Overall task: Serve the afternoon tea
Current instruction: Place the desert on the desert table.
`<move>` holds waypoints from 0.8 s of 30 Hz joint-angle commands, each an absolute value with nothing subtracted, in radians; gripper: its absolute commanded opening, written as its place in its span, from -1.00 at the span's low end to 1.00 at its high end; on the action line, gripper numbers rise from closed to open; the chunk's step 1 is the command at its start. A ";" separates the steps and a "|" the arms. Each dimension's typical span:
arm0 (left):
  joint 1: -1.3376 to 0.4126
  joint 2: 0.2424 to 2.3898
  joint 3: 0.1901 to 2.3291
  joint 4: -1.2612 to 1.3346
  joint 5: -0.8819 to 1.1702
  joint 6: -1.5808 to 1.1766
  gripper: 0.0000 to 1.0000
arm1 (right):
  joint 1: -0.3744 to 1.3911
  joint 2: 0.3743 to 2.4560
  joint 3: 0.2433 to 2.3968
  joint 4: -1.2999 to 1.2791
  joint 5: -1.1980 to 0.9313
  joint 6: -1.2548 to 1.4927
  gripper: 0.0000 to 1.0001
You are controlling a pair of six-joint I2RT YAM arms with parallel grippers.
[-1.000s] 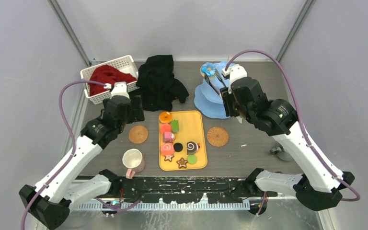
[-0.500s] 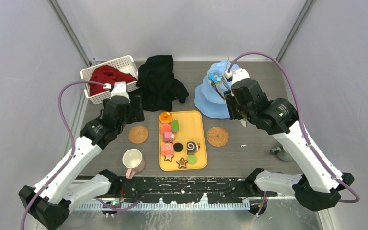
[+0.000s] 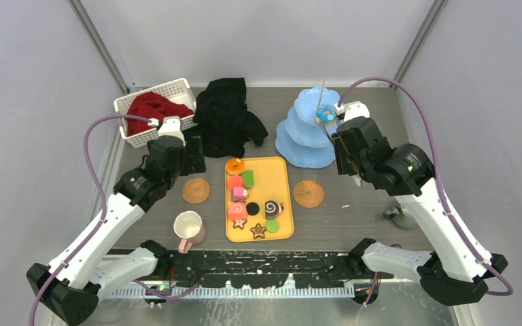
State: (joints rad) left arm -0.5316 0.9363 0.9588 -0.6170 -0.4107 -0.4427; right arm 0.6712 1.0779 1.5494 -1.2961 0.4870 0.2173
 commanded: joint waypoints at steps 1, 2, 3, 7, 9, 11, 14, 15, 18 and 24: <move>-0.528 0.914 0.959 -0.558 -0.414 -0.447 0.95 | 0.641 1.069 1.575 -1.294 0.567 0.230 -0.99; -0.528 0.913 0.955 -0.559 -0.416 -0.446 0.95 | 0.629 1.068 1.576 -1.288 0.566 0.221 -0.99; -0.528 0.912 0.954 -0.558 -0.416 -0.445 0.95 | 0.617 1.070 1.577 -1.281 0.564 0.213 -0.99; -0.528 0.911 0.951 -0.561 -0.418 -0.446 0.95 | 0.567 1.080 1.577 -1.231 0.568 0.180 -0.99; -0.528 0.911 0.950 -0.560 -0.419 -0.447 0.95 | 0.543 1.092 1.580 -1.195 0.566 0.163 -0.99; -0.528 0.911 0.954 -0.565 -0.423 -0.445 0.95 | 0.529 1.104 1.587 -1.159 0.557 0.148 -0.99; -0.528 0.908 0.955 -0.569 -0.439 -0.434 0.95 | 0.490 1.118 1.586 -1.095 0.513 0.123 -0.99; -0.528 0.908 0.955 -0.569 -0.443 -0.431 0.95 | 0.476 1.123 1.584 -1.075 0.495 0.115 -0.99; -0.529 0.910 0.955 -0.570 -0.450 -0.428 0.95 | 0.431 1.142 1.571 -1.010 0.453 0.102 -0.99; -0.528 0.923 0.963 -0.572 -0.452 -0.424 0.95 | 0.383 1.184 1.538 -0.919 0.367 0.083 -0.99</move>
State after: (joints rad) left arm -0.5316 0.9295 0.9512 -0.6163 -0.4271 -0.4374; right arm 0.4011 1.1671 1.5372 -1.0672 0.4278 0.1184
